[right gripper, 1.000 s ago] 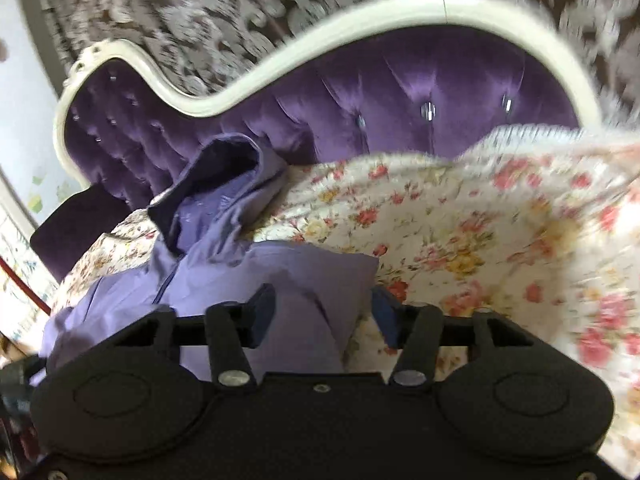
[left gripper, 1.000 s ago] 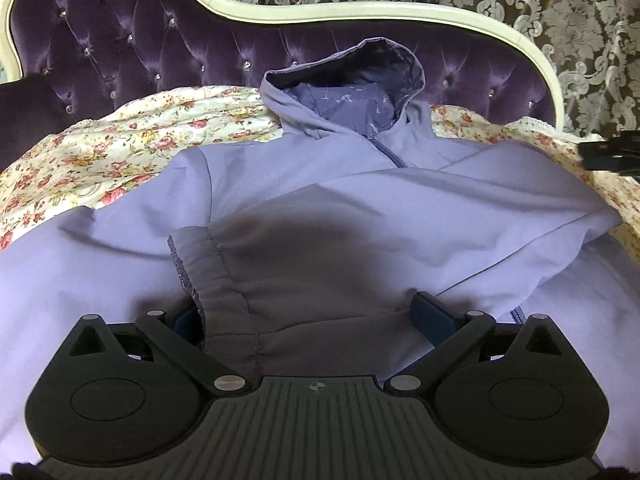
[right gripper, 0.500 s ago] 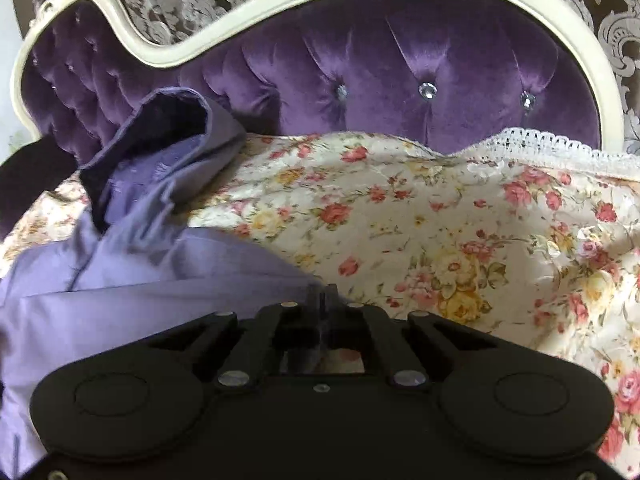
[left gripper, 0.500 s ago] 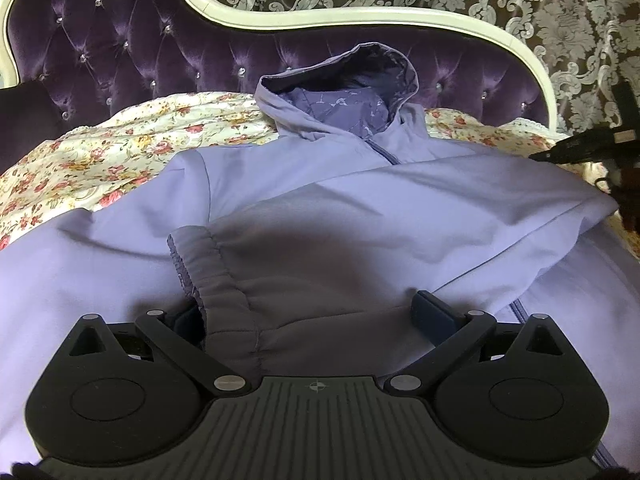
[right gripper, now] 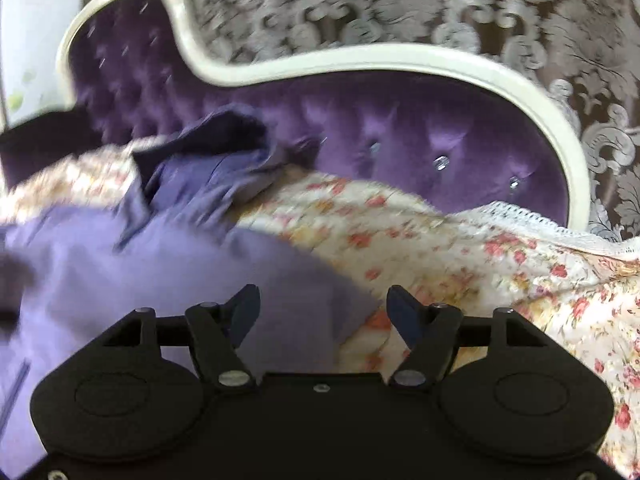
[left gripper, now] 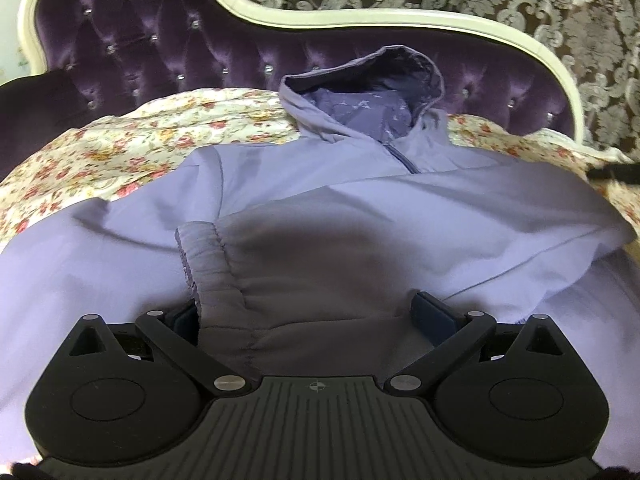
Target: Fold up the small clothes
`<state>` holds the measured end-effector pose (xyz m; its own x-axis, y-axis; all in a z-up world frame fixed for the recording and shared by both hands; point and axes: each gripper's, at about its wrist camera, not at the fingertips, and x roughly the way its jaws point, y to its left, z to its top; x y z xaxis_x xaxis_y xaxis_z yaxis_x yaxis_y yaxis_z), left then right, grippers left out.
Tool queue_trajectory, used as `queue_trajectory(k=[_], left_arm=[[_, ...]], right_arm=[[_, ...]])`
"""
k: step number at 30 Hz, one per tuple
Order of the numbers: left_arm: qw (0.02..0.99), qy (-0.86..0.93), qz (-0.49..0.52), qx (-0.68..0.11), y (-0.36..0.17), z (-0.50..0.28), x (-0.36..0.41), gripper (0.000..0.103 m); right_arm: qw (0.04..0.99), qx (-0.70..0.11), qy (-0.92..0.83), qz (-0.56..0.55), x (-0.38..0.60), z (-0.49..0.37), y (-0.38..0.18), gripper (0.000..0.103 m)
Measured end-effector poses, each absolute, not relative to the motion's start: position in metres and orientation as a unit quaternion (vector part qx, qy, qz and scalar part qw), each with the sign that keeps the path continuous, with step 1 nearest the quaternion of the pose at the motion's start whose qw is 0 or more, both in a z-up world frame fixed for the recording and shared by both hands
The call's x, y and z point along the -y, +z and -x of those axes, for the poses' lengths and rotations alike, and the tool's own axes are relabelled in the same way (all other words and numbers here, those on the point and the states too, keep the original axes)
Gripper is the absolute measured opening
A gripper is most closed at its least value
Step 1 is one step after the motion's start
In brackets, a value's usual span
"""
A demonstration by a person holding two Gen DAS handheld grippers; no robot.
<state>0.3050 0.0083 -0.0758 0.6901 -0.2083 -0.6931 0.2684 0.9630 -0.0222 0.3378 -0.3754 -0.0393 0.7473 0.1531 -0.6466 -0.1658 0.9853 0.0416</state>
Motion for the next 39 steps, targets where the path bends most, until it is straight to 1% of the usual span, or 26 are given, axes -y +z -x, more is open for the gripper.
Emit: queue_trajectory(k=[4, 6, 8, 13, 16, 18, 19, 20, 23, 25, 29, 39], left_arm=[[0.925, -0.106, -0.04, -0.363, -0.076, -0.301, -0.003, 0.103], [0.929, -0.1, -0.038, -0.353, -0.078, -0.298, -0.003, 0.103], [0.933, -0.096, -0.036, -0.345, -0.079, -0.295, -0.003, 0.103], [0.934, -0.092, -0.034, -0.344, -0.078, -0.295, -0.002, 0.103], [0.932, -0.094, -0.028, -0.349, -0.072, -0.293, -0.005, 0.103], [0.932, -0.099, -0.014, -0.348, -0.065, -0.289, -0.01, 0.102], [0.932, -0.103, -0.002, -0.348, -0.061, -0.287, -0.014, 0.102], [0.931, -0.109, 0.012, -0.349, -0.057, -0.285, -0.018, 0.102], [0.925, -0.129, 0.044, -0.354, -0.047, -0.28, -0.034, 0.103], [0.925, -0.131, 0.052, -0.353, -0.04, -0.276, -0.046, 0.103], [0.927, -0.116, 0.066, -0.349, -0.031, -0.267, -0.076, 0.103], [0.923, -0.037, 0.094, -0.372, -0.033, -0.243, -0.166, 0.103]], right_arm=[[0.922, -0.373, 0.092, 0.053, 0.358, -0.333, -0.065, 0.075], [0.918, -0.382, 0.092, 0.054, 0.355, -0.331, -0.075, 0.078], [0.917, -0.385, 0.088, 0.053, 0.354, -0.33, -0.084, 0.088], [0.919, -0.385, 0.076, 0.04, 0.354, -0.326, -0.079, 0.088], [0.934, -0.347, 0.064, 0.057, 0.346, -0.314, -0.061, 0.089], [0.944, -0.318, 0.063, 0.061, 0.339, -0.306, -0.044, 0.094], [0.948, -0.304, 0.067, 0.06, 0.335, -0.302, -0.036, 0.1], [0.953, -0.287, 0.073, 0.059, 0.329, -0.297, -0.027, 0.102], [0.961, -0.253, 0.093, 0.054, 0.309, -0.29, -0.007, 0.102], [0.961, -0.251, 0.103, 0.044, 0.291, -0.289, 0.001, 0.102], [0.949, -0.293, 0.106, 0.045, 0.248, -0.293, 0.0, 0.102], [0.93, -0.322, 0.177, -0.013, 0.175, -0.303, -0.021, 0.102]])
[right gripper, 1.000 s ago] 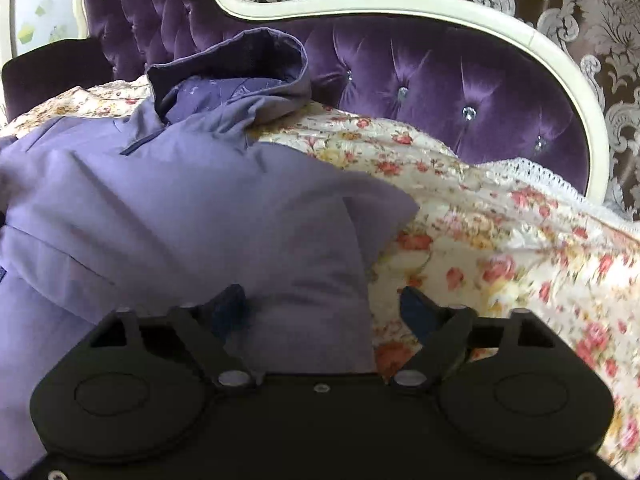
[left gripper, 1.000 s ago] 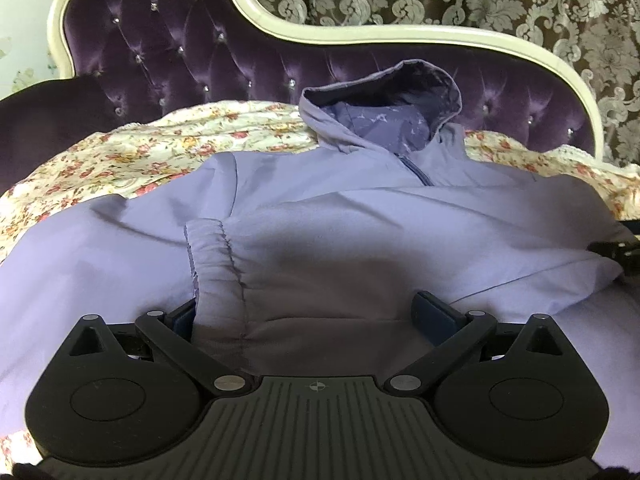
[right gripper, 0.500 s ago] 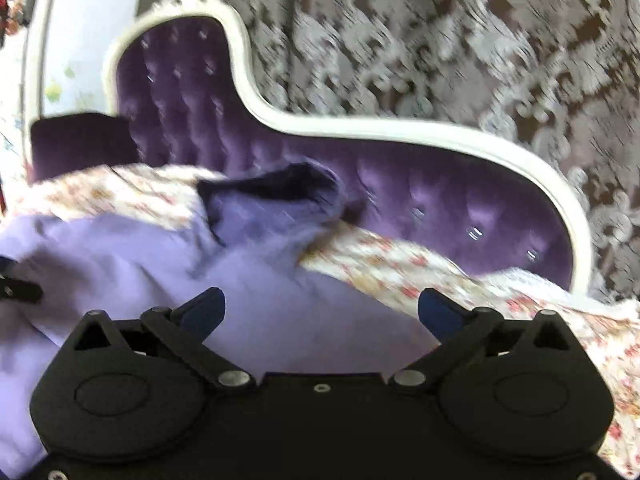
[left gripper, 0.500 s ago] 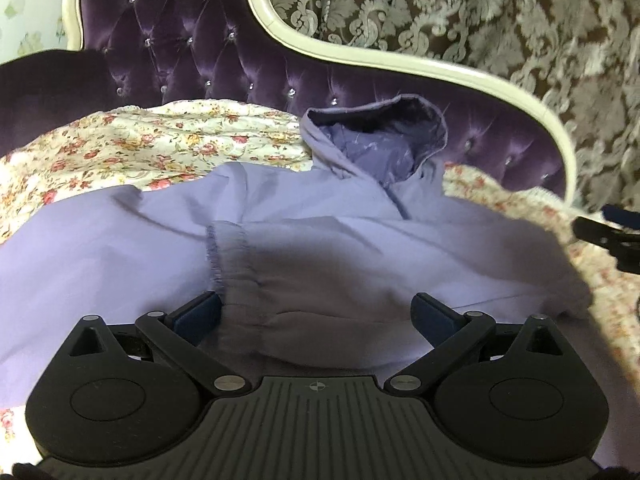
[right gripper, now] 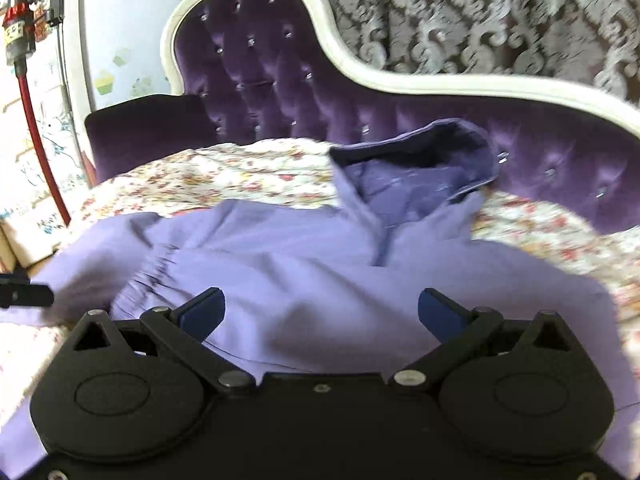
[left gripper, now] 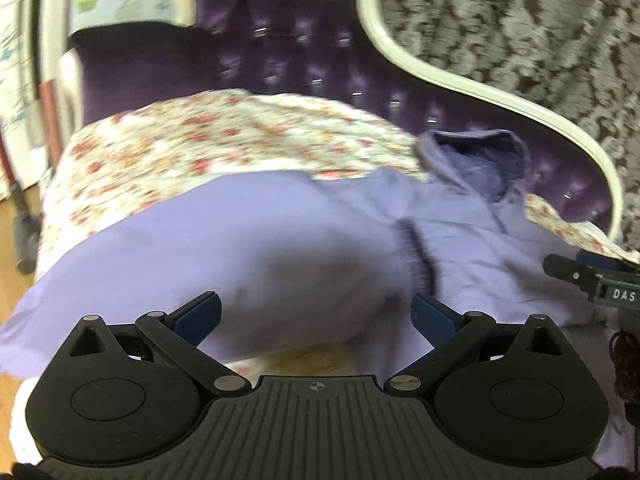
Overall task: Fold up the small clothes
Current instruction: 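Grasp the jacket hem with the left tool and lift it toward the hood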
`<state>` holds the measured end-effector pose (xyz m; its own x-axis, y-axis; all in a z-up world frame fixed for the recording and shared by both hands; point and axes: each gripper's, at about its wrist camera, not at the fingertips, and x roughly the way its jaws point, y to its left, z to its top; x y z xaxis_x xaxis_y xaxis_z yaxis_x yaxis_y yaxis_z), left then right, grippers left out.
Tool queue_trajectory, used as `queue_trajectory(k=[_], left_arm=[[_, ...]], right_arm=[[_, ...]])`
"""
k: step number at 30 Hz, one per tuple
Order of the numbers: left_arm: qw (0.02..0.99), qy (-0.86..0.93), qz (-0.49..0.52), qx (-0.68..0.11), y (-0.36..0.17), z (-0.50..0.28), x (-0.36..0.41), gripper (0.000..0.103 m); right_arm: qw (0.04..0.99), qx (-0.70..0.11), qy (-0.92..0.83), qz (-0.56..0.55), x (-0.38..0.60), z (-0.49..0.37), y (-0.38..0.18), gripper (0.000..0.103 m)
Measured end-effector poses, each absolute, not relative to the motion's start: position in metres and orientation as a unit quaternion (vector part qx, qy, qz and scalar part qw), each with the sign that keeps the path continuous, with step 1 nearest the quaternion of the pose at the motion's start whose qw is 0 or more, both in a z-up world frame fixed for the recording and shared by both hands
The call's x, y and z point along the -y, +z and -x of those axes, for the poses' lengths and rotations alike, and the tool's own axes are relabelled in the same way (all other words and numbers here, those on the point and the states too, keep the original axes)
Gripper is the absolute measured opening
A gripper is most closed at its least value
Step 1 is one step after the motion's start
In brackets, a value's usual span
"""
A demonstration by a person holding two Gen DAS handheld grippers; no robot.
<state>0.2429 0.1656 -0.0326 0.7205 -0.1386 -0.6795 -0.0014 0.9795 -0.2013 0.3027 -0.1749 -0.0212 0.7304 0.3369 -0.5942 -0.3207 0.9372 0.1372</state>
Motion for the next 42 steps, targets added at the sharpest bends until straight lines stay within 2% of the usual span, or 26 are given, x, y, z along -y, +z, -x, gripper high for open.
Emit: queue_trajectory(k=[11, 24, 42], left_arm=[[0.906, 0.013, 0.157, -0.394, -0.045, -0.222, -0.249, 0.103], [0.861, 0.012, 0.29, -0.417, -0.09, -0.204, -0.3, 0.103], [0.856, 0.054, 0.392, -0.333, -0.098, -0.243, -0.334, 0.103]], right_arm=[[0.919, -0.359, 0.161, -0.011, 0.133, -0.323, -0.067, 0.103], [0.92, -0.358, 0.16, -0.003, 0.13, -0.321, -0.07, 0.103], [0.919, -0.359, 0.161, -0.004, 0.13, -0.322, -0.07, 0.103]])
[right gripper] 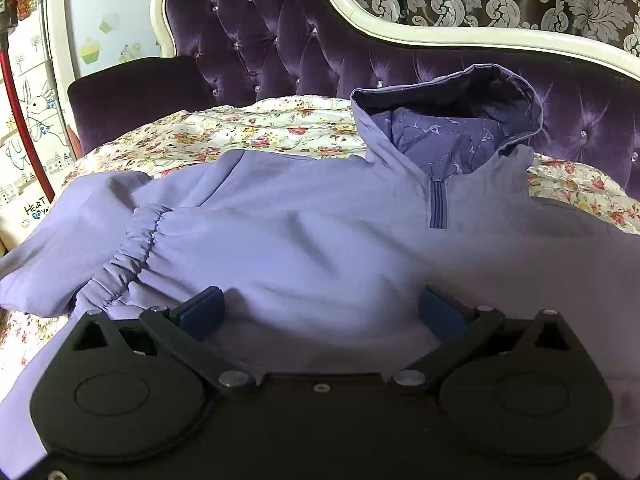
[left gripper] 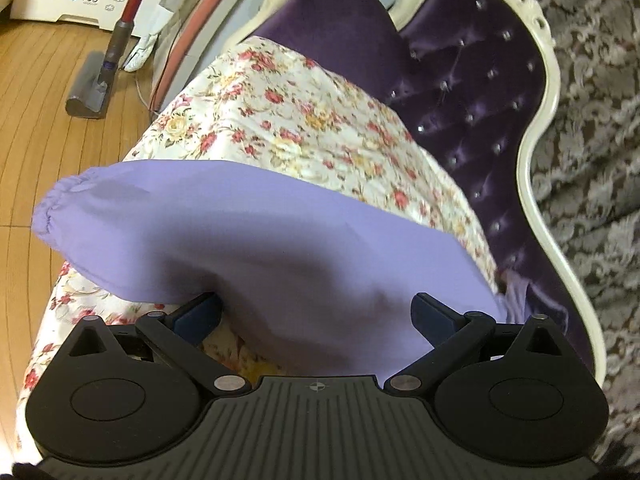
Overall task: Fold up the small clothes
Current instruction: 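Grasp the jacket hem with the left tool and lift it toward the hood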
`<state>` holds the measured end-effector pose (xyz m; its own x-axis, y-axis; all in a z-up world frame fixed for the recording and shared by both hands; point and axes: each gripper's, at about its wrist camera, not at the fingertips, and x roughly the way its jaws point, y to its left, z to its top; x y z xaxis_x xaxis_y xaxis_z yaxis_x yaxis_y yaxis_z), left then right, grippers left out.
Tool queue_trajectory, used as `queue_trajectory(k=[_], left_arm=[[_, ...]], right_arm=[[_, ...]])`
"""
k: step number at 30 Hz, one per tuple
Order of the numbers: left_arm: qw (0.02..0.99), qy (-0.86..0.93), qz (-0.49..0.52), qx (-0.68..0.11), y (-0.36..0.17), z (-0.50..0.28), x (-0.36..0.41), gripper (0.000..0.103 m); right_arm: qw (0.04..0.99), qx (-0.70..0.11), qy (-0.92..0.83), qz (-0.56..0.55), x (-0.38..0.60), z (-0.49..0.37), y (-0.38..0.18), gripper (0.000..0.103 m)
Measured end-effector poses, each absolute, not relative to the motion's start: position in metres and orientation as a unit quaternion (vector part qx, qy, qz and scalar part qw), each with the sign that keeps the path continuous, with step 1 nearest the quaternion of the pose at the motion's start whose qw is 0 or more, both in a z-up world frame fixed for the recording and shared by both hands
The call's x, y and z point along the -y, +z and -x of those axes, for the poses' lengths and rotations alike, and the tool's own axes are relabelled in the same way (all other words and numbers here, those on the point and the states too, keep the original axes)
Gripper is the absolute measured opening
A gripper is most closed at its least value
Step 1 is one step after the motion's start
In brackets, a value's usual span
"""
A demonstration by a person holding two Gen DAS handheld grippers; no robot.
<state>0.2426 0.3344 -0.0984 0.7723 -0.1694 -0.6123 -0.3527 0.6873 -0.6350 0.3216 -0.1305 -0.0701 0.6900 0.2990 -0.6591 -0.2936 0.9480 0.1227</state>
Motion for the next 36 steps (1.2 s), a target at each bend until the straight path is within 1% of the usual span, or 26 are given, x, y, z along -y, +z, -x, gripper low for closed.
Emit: queue_trajectory(k=[5, 6, 7, 8, 9, 10, 11, 14, 17, 20, 24, 27, 28, 29, 31, 36], left_arm=[[0.848, 0.072, 0.413, -0.323, -0.099, -0.249, -0.343, 0.102], [0.845, 0.077, 0.417, -0.325, -0.098, -0.251, -0.344, 0.099], [0.843, 0.084, 0.42, -0.326, -0.097, -0.252, -0.346, 0.092], [0.843, 0.09, 0.419, -0.325, -0.096, -0.254, -0.347, 0.074], [0.844, 0.095, 0.414, -0.326, -0.095, -0.255, -0.348, 0.046], [0.846, 0.102, 0.409, -0.325, -0.095, -0.256, -0.349, 0.03], [0.849, 0.111, 0.404, -0.323, -0.094, -0.256, -0.35, 0.008], [0.86, 0.105, 0.401, -0.297, -0.083, -0.254, -0.349, 0.006], [0.879, 0.089, 0.383, -0.268, -0.054, -0.251, -0.341, 0.006], [0.9, 0.058, 0.359, -0.24, -0.015, -0.254, -0.325, 0.006], [0.933, 0.018, 0.3, -0.198, 0.039, -0.258, -0.291, 0.006], [0.947, -0.021, 0.269, -0.173, 0.067, -0.26, -0.263, 0.006], [0.95, -0.032, 0.261, -0.169, 0.072, -0.261, -0.255, 0.006], [0.953, -0.045, 0.249, -0.165, 0.079, -0.261, -0.245, 0.006], [0.959, -0.065, 0.228, -0.158, 0.087, -0.263, -0.229, 0.006], [0.961, -0.108, 0.203, -0.155, 0.093, -0.271, -0.196, 0.006]], right_arm=[[0.919, -0.359, 0.161, -0.004, 0.13, -0.322, -0.07, 0.103], [0.919, -0.359, 0.161, -0.004, 0.13, -0.321, -0.07, 0.103], [0.919, -0.359, 0.161, -0.004, 0.13, -0.321, -0.07, 0.103], [0.919, -0.359, 0.161, -0.004, 0.13, -0.321, -0.07, 0.103], [0.919, -0.359, 0.161, -0.004, 0.13, -0.321, -0.07, 0.103], [0.919, -0.359, 0.161, -0.004, 0.13, -0.321, -0.07, 0.103], [0.919, -0.359, 0.161, -0.004, 0.13, -0.321, -0.07, 0.103], [0.919, -0.36, 0.162, -0.005, 0.13, -0.321, -0.07, 0.103], [0.919, -0.36, 0.162, -0.006, 0.13, -0.322, -0.07, 0.103], [0.919, -0.36, 0.162, -0.008, 0.13, -0.322, -0.07, 0.103], [0.918, -0.362, 0.164, -0.013, 0.131, -0.323, -0.069, 0.103], [0.915, -0.366, 0.167, -0.01, 0.131, -0.325, -0.067, 0.103], [0.914, -0.369, 0.167, -0.012, 0.132, -0.326, -0.065, 0.102], [0.915, -0.369, 0.163, -0.016, 0.133, -0.326, -0.061, 0.1], [0.921, -0.354, 0.16, -0.031, 0.134, -0.323, -0.05, 0.097], [0.924, -0.329, 0.196, -0.005, 0.106, -0.331, -0.031, 0.097]])
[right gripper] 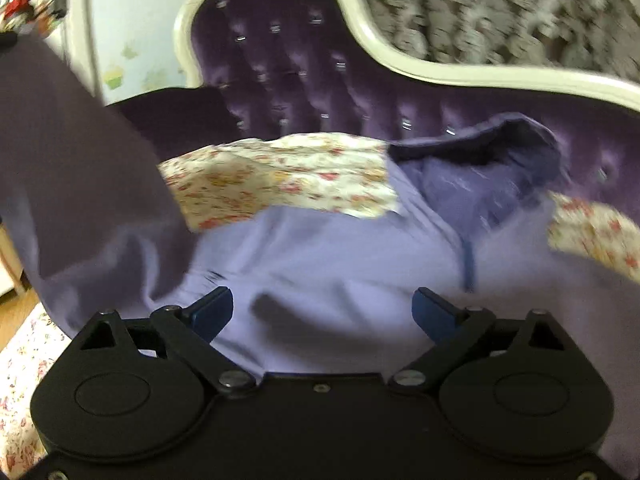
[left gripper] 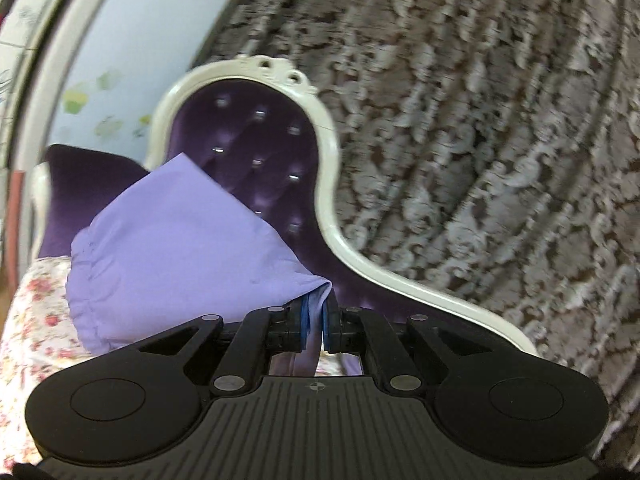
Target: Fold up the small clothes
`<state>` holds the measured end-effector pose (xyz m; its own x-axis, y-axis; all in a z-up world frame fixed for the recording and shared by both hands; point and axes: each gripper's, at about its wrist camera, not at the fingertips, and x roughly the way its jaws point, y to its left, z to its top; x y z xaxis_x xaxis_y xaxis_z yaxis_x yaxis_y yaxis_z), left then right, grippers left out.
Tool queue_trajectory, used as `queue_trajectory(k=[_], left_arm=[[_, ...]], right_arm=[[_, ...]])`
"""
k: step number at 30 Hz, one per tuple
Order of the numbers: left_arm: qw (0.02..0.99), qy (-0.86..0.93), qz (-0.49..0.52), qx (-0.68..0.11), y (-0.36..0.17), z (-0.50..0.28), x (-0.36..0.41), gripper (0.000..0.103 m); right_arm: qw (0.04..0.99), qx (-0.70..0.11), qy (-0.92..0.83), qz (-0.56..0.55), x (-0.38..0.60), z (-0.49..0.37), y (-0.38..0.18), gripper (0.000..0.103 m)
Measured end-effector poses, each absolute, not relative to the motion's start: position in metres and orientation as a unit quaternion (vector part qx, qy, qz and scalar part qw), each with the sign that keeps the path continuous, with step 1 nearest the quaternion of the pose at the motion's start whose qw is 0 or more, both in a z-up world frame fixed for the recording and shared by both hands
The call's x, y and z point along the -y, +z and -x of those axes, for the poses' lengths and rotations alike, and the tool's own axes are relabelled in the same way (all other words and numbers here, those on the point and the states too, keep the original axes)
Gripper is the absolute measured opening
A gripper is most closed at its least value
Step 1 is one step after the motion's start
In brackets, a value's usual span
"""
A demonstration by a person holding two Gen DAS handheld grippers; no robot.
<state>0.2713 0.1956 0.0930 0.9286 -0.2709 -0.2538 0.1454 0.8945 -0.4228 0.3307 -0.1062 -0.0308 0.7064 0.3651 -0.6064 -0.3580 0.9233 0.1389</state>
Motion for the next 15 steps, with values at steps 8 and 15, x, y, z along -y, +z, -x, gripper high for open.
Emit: queue_trajectory(k=[8, 15], left_arm=[[0.955, -0.162, 0.187, -0.166, 0.092, -0.277, -0.16, 0.006], [0.951, -0.21, 0.139, -0.179, 0.089, -0.283, -0.095, 0.006]], right_arm=[[0.906, -0.373, 0.197, 0.008, 0.075, -0.358, -0.068, 0.103], [0.909, -0.361, 0.194, -0.074, 0.136, -0.34, -0.049, 0.095]])
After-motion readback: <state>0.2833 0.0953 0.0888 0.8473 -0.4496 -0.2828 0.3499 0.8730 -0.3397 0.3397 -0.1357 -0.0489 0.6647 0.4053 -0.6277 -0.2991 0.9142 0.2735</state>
